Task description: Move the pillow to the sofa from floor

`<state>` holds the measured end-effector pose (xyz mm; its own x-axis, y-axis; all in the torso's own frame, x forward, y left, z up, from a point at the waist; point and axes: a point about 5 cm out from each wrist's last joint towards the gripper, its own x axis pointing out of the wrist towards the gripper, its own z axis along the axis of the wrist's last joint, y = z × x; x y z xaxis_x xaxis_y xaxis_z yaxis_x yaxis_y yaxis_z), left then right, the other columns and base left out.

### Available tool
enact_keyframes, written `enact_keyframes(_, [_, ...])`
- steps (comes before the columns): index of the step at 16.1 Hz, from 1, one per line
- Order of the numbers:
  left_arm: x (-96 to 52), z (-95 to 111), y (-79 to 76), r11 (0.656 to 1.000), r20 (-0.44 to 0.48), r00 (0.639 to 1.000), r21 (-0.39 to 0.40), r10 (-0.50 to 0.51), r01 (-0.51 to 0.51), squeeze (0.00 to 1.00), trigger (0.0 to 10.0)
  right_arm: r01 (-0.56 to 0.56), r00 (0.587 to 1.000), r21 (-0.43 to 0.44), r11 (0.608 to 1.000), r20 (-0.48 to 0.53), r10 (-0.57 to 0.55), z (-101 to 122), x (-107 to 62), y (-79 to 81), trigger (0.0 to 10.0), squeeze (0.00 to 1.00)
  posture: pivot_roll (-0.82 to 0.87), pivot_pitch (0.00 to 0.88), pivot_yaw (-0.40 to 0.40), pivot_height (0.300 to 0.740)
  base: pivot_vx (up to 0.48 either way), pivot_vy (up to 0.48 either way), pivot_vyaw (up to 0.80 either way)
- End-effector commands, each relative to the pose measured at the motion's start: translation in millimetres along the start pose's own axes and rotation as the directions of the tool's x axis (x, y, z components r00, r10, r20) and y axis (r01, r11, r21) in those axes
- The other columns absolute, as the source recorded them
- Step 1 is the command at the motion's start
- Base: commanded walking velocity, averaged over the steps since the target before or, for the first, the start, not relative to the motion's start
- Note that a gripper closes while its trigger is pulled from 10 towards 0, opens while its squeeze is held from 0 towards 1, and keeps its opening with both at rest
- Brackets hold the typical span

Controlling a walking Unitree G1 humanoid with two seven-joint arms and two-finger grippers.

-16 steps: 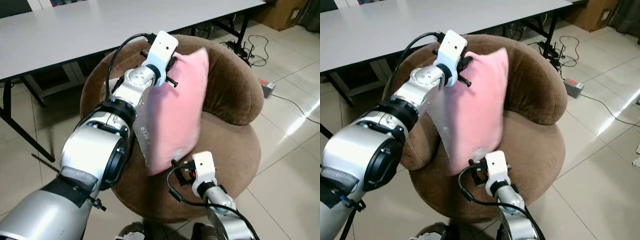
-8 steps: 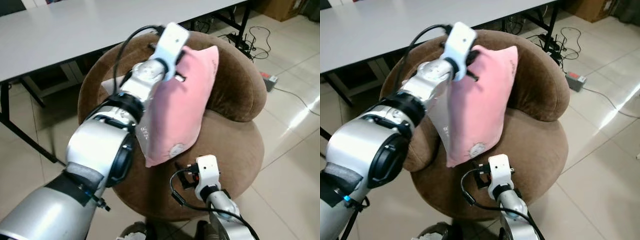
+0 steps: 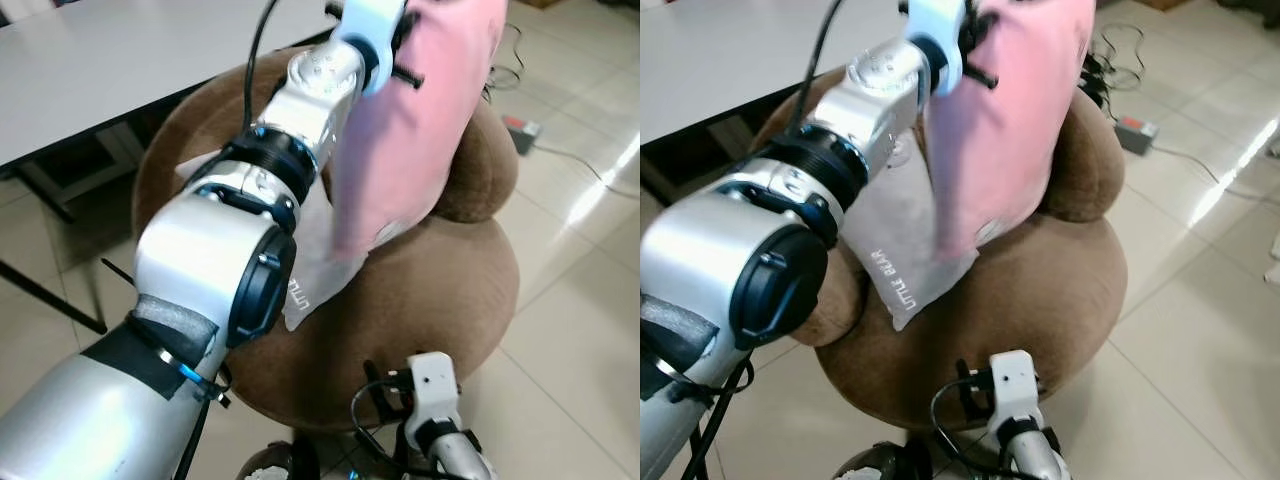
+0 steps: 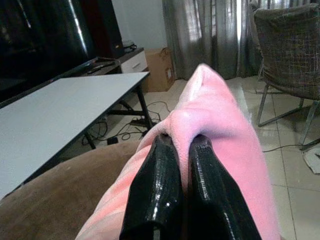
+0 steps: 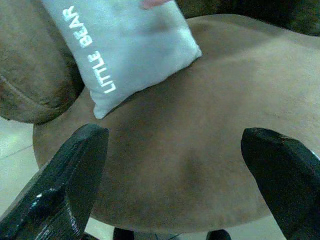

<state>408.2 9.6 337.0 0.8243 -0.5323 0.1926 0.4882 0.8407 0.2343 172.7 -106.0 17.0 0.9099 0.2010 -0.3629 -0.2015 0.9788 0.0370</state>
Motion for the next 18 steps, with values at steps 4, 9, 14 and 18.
enact_keyframes(4, [-11.6,-30.5,19.7,0.995,-0.065,0.994,0.059,0.088,-0.084,0.0,0.0,0.03,0.99,-0.018,0.999,-0.14,-0.032,-21.0,-70.3,-3.8,10.0,0.0,-0.45,0.364,0.049,0.74,0.0,0.0,0.0])
enact_keyframes(9, [-32.1,-102.4,5.1,0.995,-0.255,0.962,0.035,0.096,-0.09,0.0,0.0,0.046,0.952,-0.038,0.998,-0.302,-0.055,-28.1,-149.8,-4.4,10.0,0.0,-0.57,0.496,-0.061,0.74,0.0,0.0,0.0])
enact_keyframes(14, [-48.5,-131.4,14.4,0.987,-0.36,0.919,0.097,0.158,-0.132,1.0,10.0,0.088,0.957,-0.002,0.996,-0.277,-0.085,-8.8,-165.3,-2.4,10.0,0.0,-0.56,0.528,-0.072,0.74,0.0,0.0,0.0])
enact_keyframes(18, [-46.2,-117.4,30.7,0.973,-0.333,0.922,0.178,0.198,-0.145,1.0,10.0,0.106,0.994,0.049,0.993,-0.039,-0.104,32.2,-157.9,-11.9,10.0,0.0,-0.53,0.502,-0.061,0.74,0.0,0.0,0.0])
